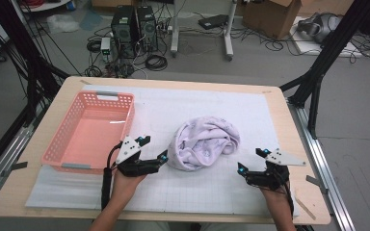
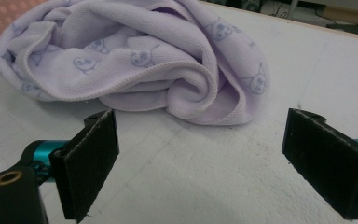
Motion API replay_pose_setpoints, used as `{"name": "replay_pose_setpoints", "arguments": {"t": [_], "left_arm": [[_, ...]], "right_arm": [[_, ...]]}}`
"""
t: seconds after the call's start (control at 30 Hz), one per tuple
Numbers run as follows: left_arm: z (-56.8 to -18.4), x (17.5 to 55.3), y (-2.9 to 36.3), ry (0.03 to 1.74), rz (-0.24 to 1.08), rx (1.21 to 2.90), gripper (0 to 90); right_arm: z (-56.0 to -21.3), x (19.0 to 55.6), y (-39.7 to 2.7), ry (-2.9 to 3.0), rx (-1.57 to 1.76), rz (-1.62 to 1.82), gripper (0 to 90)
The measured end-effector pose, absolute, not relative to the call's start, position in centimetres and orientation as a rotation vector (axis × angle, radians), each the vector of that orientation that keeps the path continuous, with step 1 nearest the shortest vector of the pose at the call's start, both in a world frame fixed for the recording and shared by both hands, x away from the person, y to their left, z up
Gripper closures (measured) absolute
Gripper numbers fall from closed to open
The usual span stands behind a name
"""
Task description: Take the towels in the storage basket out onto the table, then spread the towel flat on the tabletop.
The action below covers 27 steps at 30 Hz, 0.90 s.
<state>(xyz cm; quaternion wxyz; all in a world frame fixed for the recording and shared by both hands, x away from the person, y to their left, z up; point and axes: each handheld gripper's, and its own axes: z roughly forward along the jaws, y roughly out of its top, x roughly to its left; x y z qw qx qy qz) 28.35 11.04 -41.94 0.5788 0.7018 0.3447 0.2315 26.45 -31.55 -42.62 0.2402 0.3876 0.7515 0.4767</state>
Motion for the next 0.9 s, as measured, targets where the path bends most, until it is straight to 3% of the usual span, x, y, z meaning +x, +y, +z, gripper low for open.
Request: {"name": "replay_pose_setpoints", "arguments": {"t": [0.83, 0.9], "left_arm": [[-42.87, 28.80, 10.49, 0.844, 0.457, 1.692, 18.5], [-42.92, 28.80, 10.47, 0.833, 0.455, 1.701, 19.0]], "right_arm": [[-42.83, 26.75, -30.94, 2.128, 1.014, 1.266, 9.4], [-42.94, 26.69, -30.58, 2.153, 0.984, 1.261, 18.6]]}}
